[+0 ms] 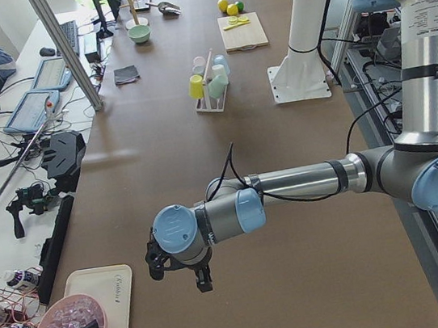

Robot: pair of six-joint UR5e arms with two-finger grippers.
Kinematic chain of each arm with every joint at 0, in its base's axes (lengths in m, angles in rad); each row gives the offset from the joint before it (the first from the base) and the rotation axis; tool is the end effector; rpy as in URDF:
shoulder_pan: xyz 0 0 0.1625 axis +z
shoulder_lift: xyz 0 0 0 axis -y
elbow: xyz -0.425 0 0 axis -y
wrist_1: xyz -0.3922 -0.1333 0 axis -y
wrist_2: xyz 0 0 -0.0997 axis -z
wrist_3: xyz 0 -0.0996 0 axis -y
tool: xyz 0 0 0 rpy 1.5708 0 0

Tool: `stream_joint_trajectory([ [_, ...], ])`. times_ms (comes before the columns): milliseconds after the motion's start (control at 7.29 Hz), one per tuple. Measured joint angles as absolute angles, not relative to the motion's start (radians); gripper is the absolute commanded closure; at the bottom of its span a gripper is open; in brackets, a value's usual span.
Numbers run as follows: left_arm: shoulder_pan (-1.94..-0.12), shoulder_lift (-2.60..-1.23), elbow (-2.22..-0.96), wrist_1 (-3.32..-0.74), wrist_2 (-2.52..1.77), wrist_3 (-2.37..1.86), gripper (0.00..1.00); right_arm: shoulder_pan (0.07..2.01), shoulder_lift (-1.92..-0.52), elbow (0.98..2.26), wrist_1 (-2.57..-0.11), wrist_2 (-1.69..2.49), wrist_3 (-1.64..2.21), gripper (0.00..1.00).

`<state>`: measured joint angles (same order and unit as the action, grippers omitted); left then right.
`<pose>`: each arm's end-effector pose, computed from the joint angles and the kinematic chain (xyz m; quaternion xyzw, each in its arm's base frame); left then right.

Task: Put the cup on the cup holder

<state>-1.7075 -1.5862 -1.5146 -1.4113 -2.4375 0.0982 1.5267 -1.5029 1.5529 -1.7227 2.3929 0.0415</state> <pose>-0.1227 -0.4710 0.6865 -0.0411 0.4256 -0.0594 0.9020 0.0377 -0.5150 0.6445 -0.0637 -0.3967 0.0192 0.9155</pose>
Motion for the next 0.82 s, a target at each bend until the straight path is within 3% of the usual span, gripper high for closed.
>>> stream_joint_trajectory([
  [823,-1.71,-1.585,-1.516,-1.411,-2.438,0.098,0.02,1.557,-1.52,1.554,-1.721,2.407,0.036,0.0],
])
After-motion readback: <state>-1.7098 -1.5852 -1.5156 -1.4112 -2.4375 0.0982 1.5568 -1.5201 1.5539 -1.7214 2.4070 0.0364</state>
